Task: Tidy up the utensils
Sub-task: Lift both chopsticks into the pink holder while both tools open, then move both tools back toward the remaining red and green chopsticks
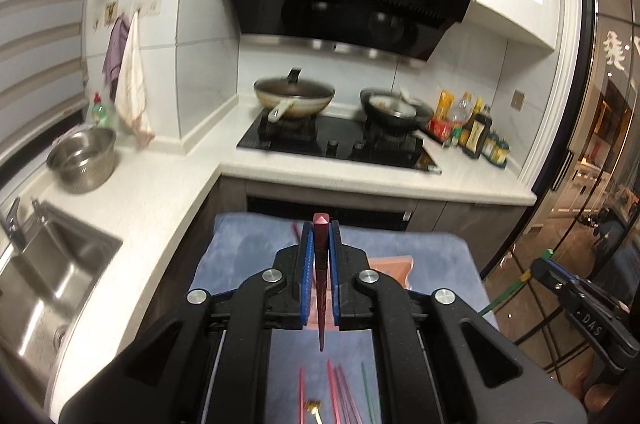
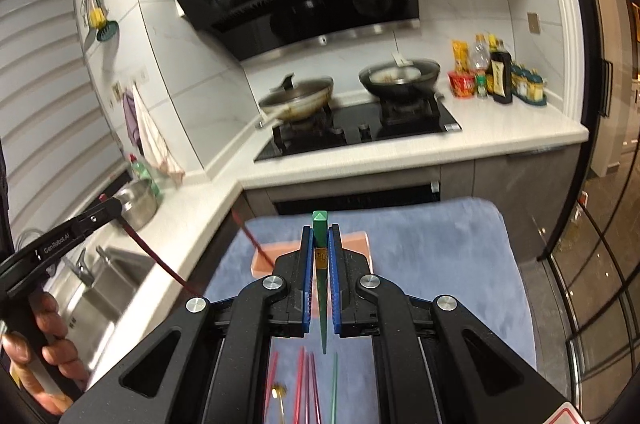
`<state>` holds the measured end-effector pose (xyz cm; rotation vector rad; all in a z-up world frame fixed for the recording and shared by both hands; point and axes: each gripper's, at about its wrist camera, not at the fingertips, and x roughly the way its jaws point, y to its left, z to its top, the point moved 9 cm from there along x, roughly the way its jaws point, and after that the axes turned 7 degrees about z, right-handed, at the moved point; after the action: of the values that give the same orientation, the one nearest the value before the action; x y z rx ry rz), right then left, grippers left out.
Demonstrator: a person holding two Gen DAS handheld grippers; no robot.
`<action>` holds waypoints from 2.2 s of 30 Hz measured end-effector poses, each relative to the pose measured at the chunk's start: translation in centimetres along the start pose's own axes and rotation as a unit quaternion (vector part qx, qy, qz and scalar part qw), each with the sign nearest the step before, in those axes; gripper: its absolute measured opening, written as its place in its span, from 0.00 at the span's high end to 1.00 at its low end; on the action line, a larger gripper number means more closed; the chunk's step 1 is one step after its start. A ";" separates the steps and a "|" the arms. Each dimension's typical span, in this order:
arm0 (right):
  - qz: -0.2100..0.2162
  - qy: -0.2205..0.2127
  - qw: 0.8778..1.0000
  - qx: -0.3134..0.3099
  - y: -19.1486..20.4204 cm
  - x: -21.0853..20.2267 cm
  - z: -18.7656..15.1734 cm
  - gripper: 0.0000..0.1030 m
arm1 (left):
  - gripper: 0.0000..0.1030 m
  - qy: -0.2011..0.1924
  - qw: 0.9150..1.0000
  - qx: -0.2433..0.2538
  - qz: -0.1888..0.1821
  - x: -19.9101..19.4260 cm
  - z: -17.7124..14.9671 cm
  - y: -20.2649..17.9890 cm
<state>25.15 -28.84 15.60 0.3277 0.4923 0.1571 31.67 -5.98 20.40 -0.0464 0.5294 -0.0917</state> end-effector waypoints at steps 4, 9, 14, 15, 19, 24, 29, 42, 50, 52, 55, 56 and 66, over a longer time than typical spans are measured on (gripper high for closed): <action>0.002 -0.014 1.000 -0.002 0.5 1.9 3.1 0.93 | 0.93 -0.009 1.000 -0.007 -0.005 1.9 2.9 -1.1; 0.005 -0.019 1.000 0.004 0.7 5.4 5.8 0.93 | 0.93 -0.008 1.000 -0.004 -0.003 4.6 4.4 -1.9; 0.002 0.001 1.000 0.011 0.0 9.6 5.5 0.93 | 0.93 0.010 1.000 -0.005 0.000 8.3 3.9 -1.8; 0.000 0.006 1.000 0.012 -0.1 10.3 5.2 0.93 | 0.93 0.015 1.000 -0.005 0.003 9.1 3.6 -1.7; -0.001 0.030 0.999 0.020 -0.9 12.9 3.8 0.93 | 0.93 0.036 0.999 -0.005 0.006 11.7 2.2 -1.4; -0.004 0.052 0.998 0.032 -2.0 15.2 2.2 0.93 | 0.93 0.056 0.998 -0.009 0.005 13.8 0.9 -1.2; -0.007 0.067 0.997 0.031 -2.5 16.3 1.0 0.93 | 0.93 0.073 0.997 -0.008 0.010 15.3 -0.4 -1.4; -0.011 0.061 0.997 0.036 -2.9 15.4 0.6 0.86 | 0.64 0.065 0.998 -0.006 0.021 14.5 -0.7 -1.4; -0.010 0.050 0.999 0.015 -1.6 12.8 0.3 0.74 | 0.63 0.064 0.998 0.000 0.027 12.9 -1.5 -1.1; -0.008 0.046 0.999 0.013 -1.3 12.0 -0.1 0.71 | 0.63 0.064 0.998 0.002 0.028 12.3 -1.9 -1.1; -0.004 0.047 0.999 0.008 -0.7 10.7 -1.3 0.71 | 0.63 0.062 0.998 0.006 0.031 11.4 -2.5 -0.9; -0.005 0.048 0.999 0.004 -0.6 10.4 -1.6 0.71 | 0.63 0.062 0.998 0.006 0.033 11.1 -2.8 -0.8; -0.005 0.067 0.998 -0.013 0.3 6.8 -7.5 0.71 | 0.63 0.064 0.997 0.015 0.033 7.8 -6.4 -0.1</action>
<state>27.37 -24.99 6.51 0.2911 0.6244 0.1761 35.13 -6.99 11.01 0.0068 0.6573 -0.0387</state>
